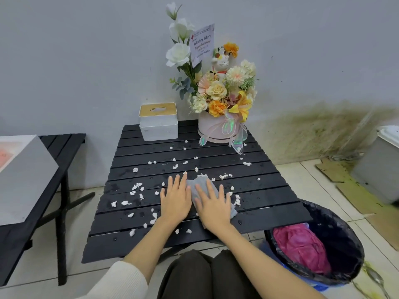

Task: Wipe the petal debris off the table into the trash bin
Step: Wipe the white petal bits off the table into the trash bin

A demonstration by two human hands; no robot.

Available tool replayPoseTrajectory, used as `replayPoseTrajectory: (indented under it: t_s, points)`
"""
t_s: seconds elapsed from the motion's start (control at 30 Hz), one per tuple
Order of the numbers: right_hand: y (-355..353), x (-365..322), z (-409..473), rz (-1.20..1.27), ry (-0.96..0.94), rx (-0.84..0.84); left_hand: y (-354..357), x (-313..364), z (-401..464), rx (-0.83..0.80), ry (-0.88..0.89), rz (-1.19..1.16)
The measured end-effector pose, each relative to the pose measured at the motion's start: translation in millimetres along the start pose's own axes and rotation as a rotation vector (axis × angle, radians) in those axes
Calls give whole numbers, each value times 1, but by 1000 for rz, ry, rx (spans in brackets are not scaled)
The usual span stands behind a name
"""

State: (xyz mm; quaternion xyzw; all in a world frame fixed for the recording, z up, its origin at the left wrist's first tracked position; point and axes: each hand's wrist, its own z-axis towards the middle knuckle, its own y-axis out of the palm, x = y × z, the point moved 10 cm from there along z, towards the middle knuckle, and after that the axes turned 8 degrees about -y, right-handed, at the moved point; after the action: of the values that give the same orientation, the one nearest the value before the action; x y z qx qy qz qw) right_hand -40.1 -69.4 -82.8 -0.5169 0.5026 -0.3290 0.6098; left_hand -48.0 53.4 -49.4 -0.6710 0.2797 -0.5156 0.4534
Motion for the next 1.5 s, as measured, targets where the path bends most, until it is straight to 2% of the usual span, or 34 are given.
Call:
replayPoseTrajectory:
  t_s: [0.13,0.43,0.53,0.63,0.73,0.83,0.9,1.0,1.07,1.17,1.37,1.43,1.5]
  points:
    - [-21,17,-1,4,-17,91,5,5,-1,-3,16,0]
    - [-64,121,-7,212,266,353,-8,1,-3,15,84,21]
    - [-90,106,-19,369,269,474,-11,-7,-4,13,68,39]
    - [-108,68,-28,414,246,539,-12,-13,-10,5,49,37]
    - [-96,21,-25,327,134,485,-14,-16,-23,46,45,31]
    - [-48,-31,-28,160,-84,256,-12,-13,-36,91,72,45]
    - [-15,-33,-29,116,-105,87,-4,-8,-42,92,85,52]
    - [-16,-23,-20,27,-181,124,7,3,-49,88,101,77]
    - [-19,-3,-16,24,-167,142,16,7,-53,82,118,114]
    - [-37,39,-13,54,-79,221,18,5,-51,118,105,153]
    - [-60,120,-16,120,146,270,12,-1,-39,151,100,226]
    - [-79,123,-21,179,140,363,5,2,-35,208,108,213]
    - [-101,106,-28,258,43,488,-1,8,-36,274,138,192]
